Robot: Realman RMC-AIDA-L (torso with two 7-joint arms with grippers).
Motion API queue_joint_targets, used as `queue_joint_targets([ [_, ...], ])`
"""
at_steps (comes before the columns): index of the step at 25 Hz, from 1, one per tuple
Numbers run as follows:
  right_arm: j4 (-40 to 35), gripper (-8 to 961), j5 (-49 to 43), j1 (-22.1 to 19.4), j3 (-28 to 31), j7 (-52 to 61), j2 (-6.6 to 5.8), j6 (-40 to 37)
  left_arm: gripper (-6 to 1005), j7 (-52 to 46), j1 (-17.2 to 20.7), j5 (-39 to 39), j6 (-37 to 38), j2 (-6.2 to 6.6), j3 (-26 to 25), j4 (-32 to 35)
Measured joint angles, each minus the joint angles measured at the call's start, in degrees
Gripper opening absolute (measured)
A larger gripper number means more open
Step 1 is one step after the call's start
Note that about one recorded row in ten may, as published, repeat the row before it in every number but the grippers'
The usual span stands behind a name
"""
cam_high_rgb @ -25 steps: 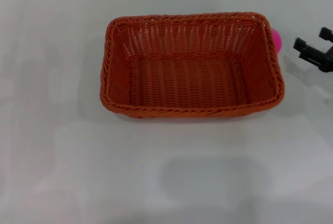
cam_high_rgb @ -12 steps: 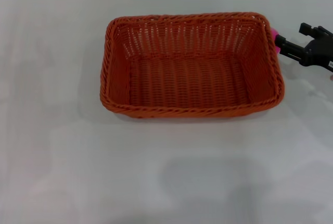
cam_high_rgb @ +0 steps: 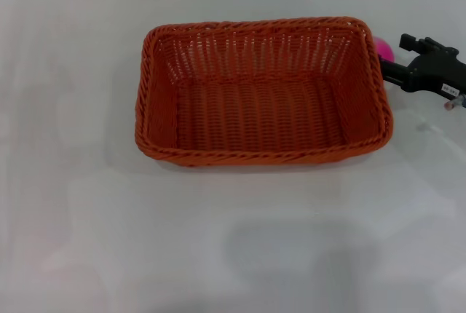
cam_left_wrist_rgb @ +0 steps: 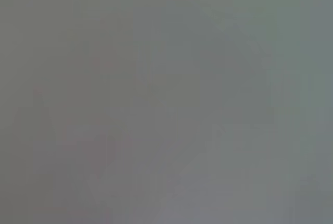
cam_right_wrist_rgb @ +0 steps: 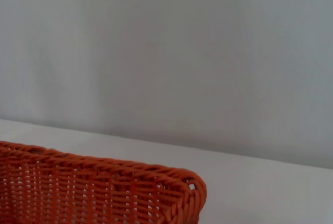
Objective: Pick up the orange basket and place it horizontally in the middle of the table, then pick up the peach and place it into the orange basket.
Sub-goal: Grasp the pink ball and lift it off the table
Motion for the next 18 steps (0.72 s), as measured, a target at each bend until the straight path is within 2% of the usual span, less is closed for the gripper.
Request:
queue_joint_targets([
  [18,0.42,859,-1.63,2.13,-1.55,1.17,0.17,-4.63,628,-0.21,0.40,0.07,0.04,-0.09,-0.60,0.05],
])
